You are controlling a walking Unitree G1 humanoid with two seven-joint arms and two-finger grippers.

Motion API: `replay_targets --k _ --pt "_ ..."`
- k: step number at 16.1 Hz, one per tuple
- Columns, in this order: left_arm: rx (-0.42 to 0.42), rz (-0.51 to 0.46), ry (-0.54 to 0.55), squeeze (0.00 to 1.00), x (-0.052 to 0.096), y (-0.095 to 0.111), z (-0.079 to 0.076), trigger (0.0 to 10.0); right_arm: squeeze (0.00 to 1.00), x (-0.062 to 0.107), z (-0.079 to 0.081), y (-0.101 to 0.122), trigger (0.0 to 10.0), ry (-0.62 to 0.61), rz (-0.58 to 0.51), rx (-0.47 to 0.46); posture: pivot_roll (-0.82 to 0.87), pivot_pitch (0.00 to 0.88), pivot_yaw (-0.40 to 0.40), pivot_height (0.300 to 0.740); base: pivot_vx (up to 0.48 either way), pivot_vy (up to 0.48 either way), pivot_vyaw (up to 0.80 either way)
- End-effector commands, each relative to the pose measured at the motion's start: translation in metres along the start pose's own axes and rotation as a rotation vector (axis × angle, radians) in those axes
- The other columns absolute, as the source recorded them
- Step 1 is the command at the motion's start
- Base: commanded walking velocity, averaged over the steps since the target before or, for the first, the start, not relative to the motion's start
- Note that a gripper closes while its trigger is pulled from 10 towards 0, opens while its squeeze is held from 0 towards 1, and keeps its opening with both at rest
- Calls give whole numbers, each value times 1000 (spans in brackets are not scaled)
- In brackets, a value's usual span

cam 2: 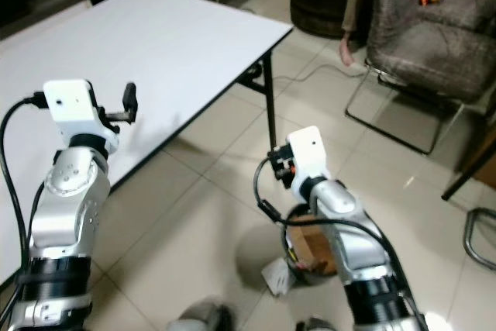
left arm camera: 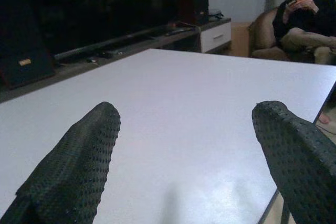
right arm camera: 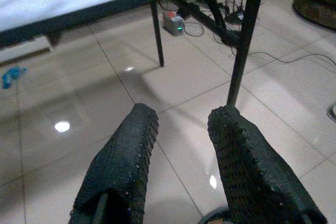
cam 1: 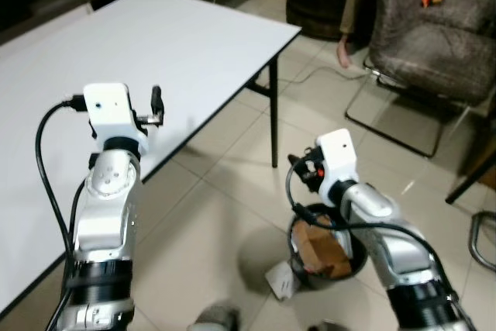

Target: Picking trash to rubbish bin

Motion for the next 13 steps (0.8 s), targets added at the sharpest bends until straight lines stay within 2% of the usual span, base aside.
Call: replay_targets --k 1,13 --pt "-5 11 31 0 1 0 7 10000 0 -1 4 0 10000 8 0 -3 -123 128 108 740 0 0 800" --pt "29 28 36 0 -3 5 6 10000 0 -3 5 0 10000 3 -6 -16 -116 120 117 740 0 0 800"
Point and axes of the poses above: a point about 5 cm out from each wrist's last joint towards the gripper, its own x axis pointing back from the gripper into the wrist, its own y axis along the axis of the wrist's last joint, z = x × y, the point moved 2 cm from there along -x, pointing out of the wrist towards the gripper, and after that the axes turned 9 degrees about x, right-handed, at the moved point
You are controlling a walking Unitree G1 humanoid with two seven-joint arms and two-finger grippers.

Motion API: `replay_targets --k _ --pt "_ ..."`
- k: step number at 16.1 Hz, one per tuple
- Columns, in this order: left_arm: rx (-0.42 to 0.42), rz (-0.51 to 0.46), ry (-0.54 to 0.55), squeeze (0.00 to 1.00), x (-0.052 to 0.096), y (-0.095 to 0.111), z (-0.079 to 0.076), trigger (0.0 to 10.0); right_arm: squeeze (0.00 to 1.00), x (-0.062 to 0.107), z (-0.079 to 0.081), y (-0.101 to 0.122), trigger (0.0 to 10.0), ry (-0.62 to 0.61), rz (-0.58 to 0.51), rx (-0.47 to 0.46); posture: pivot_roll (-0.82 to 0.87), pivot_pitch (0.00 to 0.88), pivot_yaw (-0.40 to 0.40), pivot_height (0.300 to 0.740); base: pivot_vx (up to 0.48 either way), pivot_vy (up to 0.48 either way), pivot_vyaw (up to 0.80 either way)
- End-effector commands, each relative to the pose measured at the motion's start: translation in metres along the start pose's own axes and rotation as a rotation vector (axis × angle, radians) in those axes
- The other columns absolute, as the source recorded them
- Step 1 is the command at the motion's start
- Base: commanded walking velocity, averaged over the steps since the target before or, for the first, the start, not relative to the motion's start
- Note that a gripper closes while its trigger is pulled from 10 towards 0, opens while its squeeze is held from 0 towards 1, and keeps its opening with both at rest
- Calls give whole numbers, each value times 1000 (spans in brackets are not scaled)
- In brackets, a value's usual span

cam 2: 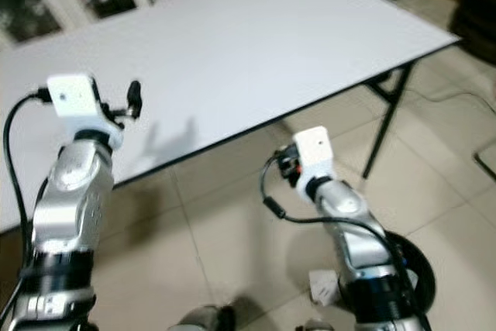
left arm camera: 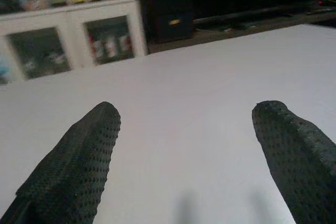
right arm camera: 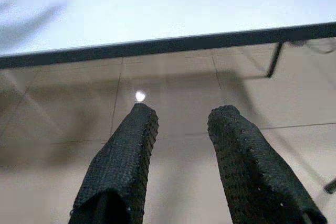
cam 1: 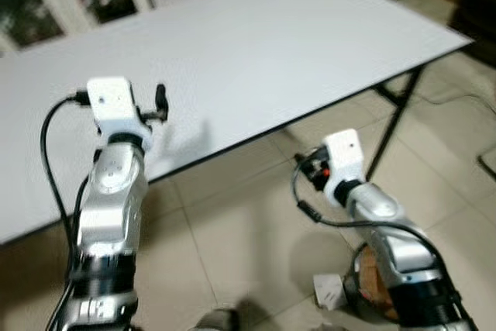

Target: Picking trash to rubbish bin

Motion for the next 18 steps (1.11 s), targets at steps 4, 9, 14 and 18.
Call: replay_targets --k 4,9,14,18 --pt "-9 9 40 0 5 0 11 10000 0 -3 9 3 10000 23 -14 3 -104 118 113 740 0 0 800" --pt "-10 10 54 0 8 2 13 10000 0 -9 16 7 10000 50 -26 1 -83 106 110 740 0 0 800" --pt "-37 5 82 0 7 11 22 10000 0 -20 17 22 10000 59 -72 9 -49 96 141 740 0 0 800" --pt "-27 18 112 0 12 7 25 10000 0 -24 15 31 10000 41 -122 -7 -48 92 121 740 0 0 800"
Point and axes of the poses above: a point about 5 cm out from each wrist's last joint towards the gripper, its own x axis pointing back from the gripper into the wrist, its own y axis along the axis of the wrist's last joint, z = x × y, the point moved 2 cm from there along -x, pointing out of the wrist towards the gripper, and after that the axes turned 9 degrees about x, right-handed, at the moved point
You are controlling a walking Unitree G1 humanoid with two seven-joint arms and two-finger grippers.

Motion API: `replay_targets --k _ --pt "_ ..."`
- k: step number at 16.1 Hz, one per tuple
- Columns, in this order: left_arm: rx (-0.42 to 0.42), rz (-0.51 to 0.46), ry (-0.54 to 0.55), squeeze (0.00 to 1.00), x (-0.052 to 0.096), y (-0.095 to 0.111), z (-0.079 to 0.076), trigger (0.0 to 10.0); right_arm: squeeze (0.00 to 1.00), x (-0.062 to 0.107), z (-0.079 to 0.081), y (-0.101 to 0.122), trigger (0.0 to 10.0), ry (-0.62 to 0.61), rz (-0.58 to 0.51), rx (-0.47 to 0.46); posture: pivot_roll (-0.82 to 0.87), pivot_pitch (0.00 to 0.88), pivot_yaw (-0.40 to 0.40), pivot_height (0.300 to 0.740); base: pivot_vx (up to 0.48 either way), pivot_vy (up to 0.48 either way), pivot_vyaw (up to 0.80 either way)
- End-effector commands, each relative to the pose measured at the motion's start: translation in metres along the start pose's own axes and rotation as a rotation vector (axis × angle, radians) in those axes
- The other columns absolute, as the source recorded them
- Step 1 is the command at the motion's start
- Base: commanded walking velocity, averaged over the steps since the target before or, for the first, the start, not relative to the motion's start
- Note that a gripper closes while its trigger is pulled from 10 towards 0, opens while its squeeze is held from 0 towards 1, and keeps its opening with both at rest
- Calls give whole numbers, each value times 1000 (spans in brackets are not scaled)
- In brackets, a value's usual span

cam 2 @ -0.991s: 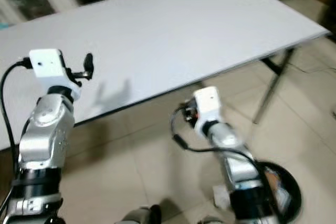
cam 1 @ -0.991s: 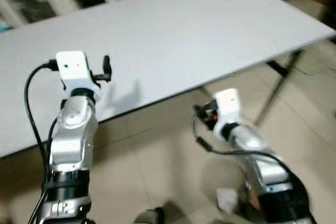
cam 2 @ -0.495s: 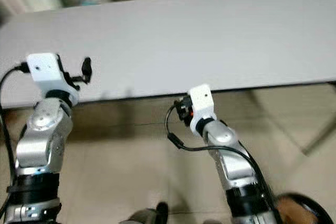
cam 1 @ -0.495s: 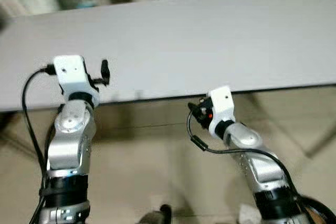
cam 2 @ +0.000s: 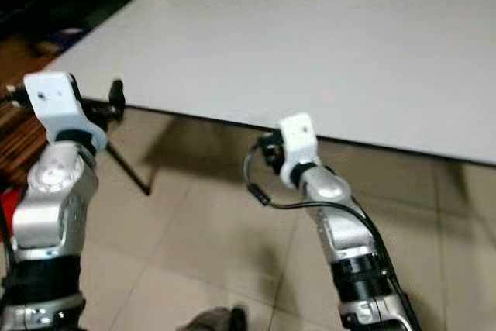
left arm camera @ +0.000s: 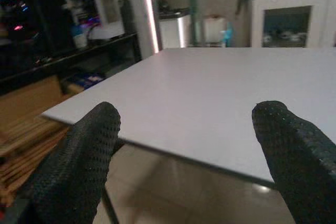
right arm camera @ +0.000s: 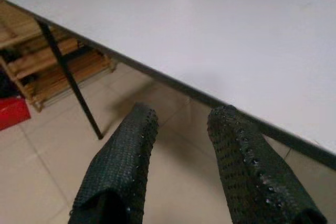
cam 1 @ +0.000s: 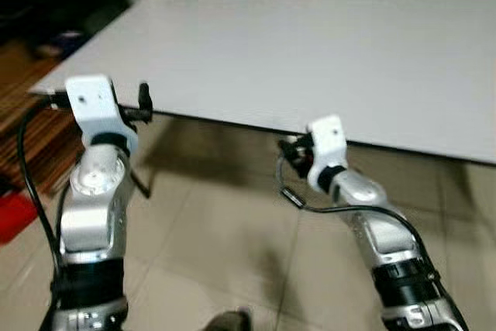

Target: Picking trash to rubbish bin

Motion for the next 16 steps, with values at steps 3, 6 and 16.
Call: replay_targets --k 3,6,16 --pt "24 52 60 0 9 -17 6 10000 0 -8 7 29 10000 -19 -128 -15 -52 91 106 740 0 0 523" --pt "55 133 88 0 32 -43 10 10000 0 -11 6 33 10000 -40 -153 -38 -41 88 92 740 0 0 231" --pt "-5 88 43 0 34 -29 6 10000 0 -16 24 30 10000 -31 -174 -95 -5 83 129 740 0 0 521"
Point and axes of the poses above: a point about 5 cm out from each wrist's last joint towards the gripper, its own x axis pointing back from the gripper into the wrist, its own y axis along the axis of the wrist's last joint, z = x × y, the point moved 2 cm from there along -x, pointing out of the wrist towards the gripper, and after that the axes turned 9 degrees about x, right-handed, at the moved point
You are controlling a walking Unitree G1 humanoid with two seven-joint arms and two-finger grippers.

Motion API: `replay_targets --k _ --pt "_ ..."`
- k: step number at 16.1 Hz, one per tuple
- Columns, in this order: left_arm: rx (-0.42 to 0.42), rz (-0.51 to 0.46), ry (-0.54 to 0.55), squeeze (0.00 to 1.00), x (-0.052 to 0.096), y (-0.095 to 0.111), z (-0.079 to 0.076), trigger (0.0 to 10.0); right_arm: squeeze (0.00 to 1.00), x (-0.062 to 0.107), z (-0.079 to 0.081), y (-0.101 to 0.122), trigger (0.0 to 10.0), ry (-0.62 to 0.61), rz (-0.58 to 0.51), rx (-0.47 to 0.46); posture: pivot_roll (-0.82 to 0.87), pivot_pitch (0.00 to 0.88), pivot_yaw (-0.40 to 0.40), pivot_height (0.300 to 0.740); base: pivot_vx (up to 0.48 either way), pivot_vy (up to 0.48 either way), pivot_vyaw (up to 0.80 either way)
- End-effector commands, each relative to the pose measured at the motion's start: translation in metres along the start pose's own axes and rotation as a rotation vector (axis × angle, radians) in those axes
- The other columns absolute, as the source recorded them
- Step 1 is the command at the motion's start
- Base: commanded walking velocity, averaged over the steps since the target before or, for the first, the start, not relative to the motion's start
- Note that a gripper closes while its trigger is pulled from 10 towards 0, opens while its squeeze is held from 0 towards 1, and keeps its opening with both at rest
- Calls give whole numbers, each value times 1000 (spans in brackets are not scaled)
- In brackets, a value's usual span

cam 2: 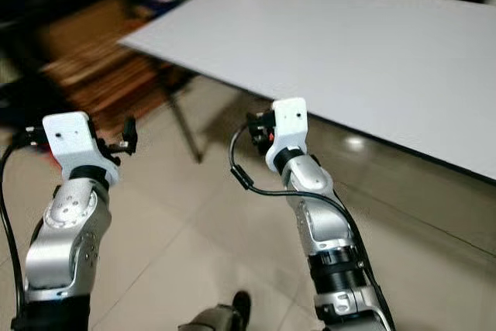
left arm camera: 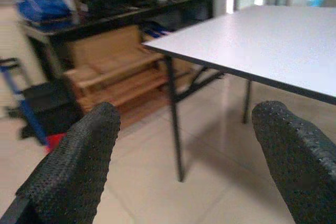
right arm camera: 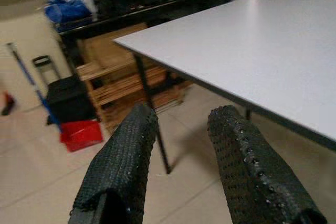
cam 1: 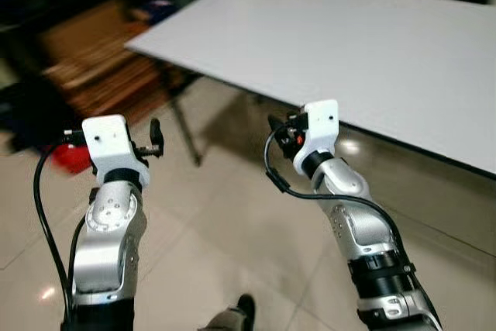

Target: Picking trash to rubbish bin

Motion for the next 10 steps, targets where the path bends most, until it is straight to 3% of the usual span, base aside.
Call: replay_targets --k 1,7,10 --pt "-13 -22 14 0 -2 8 6 10000 0 -3 6 3 10000 13 -17 -2 -10 84 123 740 0 0 800" --pt "14 -69 20 0 -5 22 8 10000 0 -1 4 0 10000 33 0 21 -11 96 106 740 0 0 800" --pt "9 -78 18 0 -4 28 11 10000 0 0 13 -5 10000 55 10 3 2 93 115 740 0 0 0"
Point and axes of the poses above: a point about 5 cm out from each wrist's last joint towards the gripper, its own x axis pointing back from the gripper into the wrist, its own y axis along the axis of the wrist's last joint, z = x × y, the point moved 2 cm from there along -x, pointing out of the wrist towards the gripper, and after that the axes turned 9 degrees about x, right-handed, at the moved point
